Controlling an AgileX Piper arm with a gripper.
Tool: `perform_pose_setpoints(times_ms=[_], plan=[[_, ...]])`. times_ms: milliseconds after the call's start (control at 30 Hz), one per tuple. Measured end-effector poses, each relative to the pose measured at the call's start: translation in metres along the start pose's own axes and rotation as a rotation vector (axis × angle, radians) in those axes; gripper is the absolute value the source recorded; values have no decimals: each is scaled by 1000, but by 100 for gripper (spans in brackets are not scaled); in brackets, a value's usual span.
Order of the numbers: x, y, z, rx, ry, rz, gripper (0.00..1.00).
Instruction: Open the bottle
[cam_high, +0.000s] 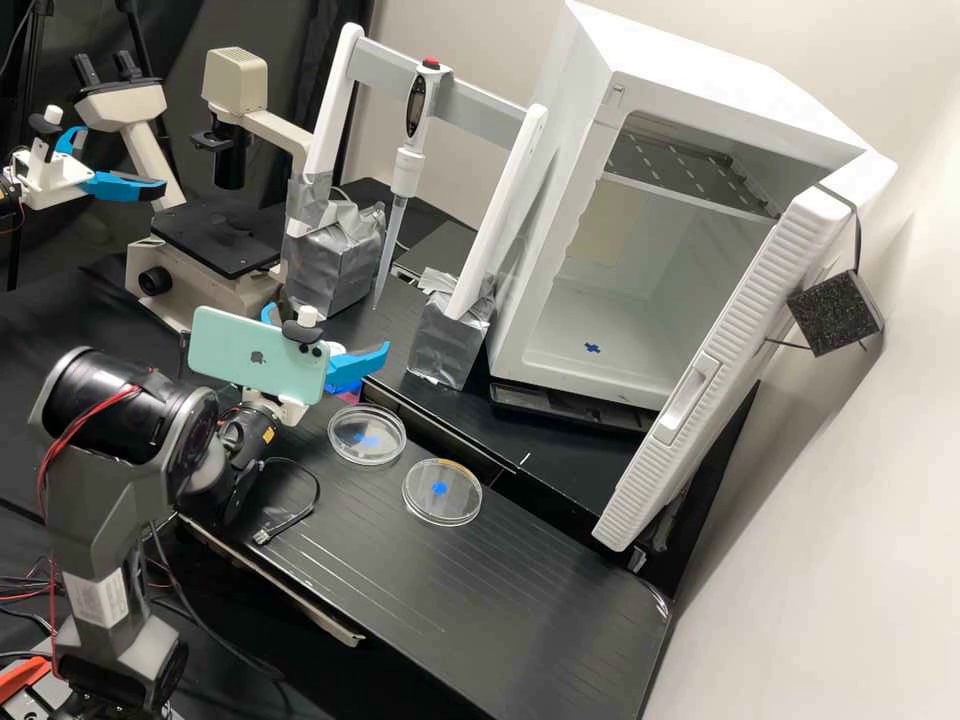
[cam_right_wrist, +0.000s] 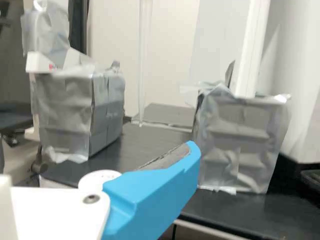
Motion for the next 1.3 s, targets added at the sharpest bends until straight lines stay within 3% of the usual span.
perform_pose_setpoints(times_ms=[133,167,733,1300], plan=[[1,-4,4,0,-16,-16,100],[1,-5,5,-2,-19,-20,0],[3,-10,14,-17,-58,-36,0],[2,-5,10,-17,-39,-17,0]])
